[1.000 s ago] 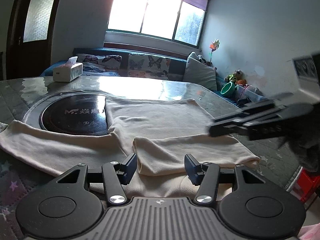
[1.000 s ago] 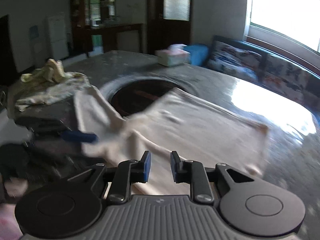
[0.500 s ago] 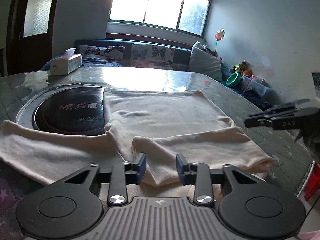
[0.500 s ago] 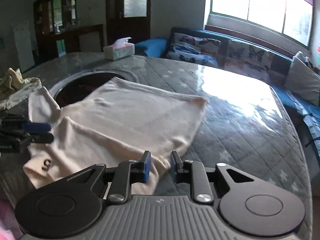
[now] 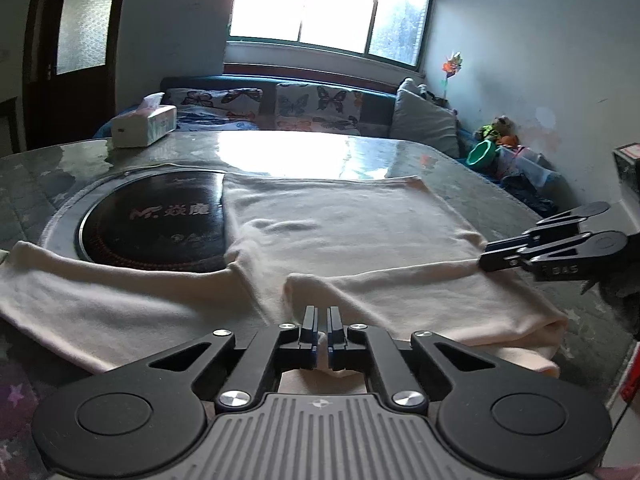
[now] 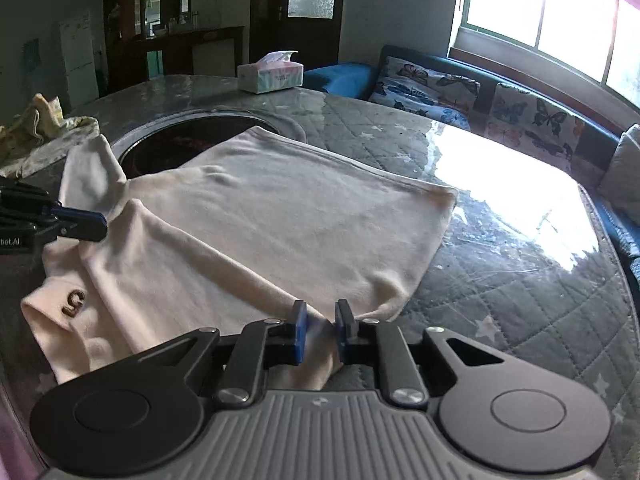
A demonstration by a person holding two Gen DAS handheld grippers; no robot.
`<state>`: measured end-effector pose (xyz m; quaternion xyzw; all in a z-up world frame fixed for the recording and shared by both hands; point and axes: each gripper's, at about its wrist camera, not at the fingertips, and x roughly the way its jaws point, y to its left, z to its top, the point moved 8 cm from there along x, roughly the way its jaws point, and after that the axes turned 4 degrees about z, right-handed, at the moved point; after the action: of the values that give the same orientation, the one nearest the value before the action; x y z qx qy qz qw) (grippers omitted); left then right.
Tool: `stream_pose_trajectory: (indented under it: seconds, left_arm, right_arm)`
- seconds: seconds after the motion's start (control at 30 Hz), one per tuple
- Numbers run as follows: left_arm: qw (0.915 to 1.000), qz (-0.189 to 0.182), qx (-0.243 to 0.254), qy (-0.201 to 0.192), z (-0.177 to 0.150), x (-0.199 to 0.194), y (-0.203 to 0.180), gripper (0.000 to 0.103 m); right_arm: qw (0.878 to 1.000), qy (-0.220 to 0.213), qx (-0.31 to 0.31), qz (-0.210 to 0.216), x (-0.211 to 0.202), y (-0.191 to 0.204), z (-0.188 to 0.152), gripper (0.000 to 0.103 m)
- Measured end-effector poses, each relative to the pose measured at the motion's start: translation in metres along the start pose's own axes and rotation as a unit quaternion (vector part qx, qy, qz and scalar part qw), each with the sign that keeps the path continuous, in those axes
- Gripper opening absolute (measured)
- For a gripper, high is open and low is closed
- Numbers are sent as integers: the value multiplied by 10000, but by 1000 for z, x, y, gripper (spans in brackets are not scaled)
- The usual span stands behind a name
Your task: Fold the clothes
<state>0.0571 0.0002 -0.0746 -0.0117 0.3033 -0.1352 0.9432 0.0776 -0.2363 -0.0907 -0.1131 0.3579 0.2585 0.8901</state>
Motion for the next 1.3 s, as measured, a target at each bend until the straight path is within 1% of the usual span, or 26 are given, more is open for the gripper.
stream_pose_trajectory:
  seconds: [0.1, 0.17, 0.23, 0.33, 0.4, 0.47, 0.53, 0.57, 0.67, 0.77, 0.87, 0.9, 0.97, 1.03, 1.17, 1.3]
  left_arm:
    - [9999, 125, -15, 21, -2, -1, 6, 5]
    - [9998, 171, -25, 36, -2, -3, 8, 5]
    - [9997, 217, -32, 47, -2, -5, 10, 5]
    - [9997, 217, -5, -111, 8, -13, 6, 5]
    - [9998, -29, -36, -214, 16, -16, -4, 6]
    - [9994, -238, 34, -260, 22, -13, -17, 7]
    - [9991, -351, 70, -210, 25, -1, -27, 7]
    - [9992, -347, 60, -164, 25, 6, -29, 7]
    - [9996, -262, 69, -80, 24, 22, -31, 7]
    - [10000, -15, 57, -48, 20, 30, -21, 7]
    - [9999, 61, -126, -6, 12, 32, -5, 7]
    - [9998, 36, -181, -30, 11, 29, -2, 7]
    - [9999, 54, -129, -58, 11, 24, -4, 7]
    - [9999, 70, -73, -85, 10, 18, -5, 9]
    - [9998, 58, 186, -99, 4, 15, -12, 9]
    - [9993, 150, 303, -128, 4, 10, -14, 11]
  right_arm:
    - [9998, -27, 171, -52, -1, -7, -4, 14]
    - [9995, -97, 282, -56, -3, -9, -3, 18]
    - [9993, -159, 328, -79, -6, -9, -2, 18]
    - [9989, -295, 339, -109, -15, -6, 2, 18]
    - [9988, -365, 319, -102, -20, 0, 5, 18]
    - [9988, -399, 269, -28, -23, 8, 6, 21]
    - [9989, -403, 246, 36, -23, 16, 5, 21]
    - [9989, -390, 246, 67, -21, 19, 3, 21]
    - [9992, -306, 242, 131, -15, 27, -4, 21]
    - [9993, -237, 239, 139, -11, 31, -10, 21]
    - [9992, -236, 285, 139, -10, 31, -14, 22]
    - [9992, -237, 289, 143, -10, 31, -14, 22]
    - [9993, -246, 259, 123, -12, 31, -14, 23]
    - [9993, -245, 200, 175, -16, 36, -14, 23]
    - [9993, -191, 76, 299, -21, 48, -18, 25]
    - [9991, -125, -219, 352, -25, 66, -24, 25]
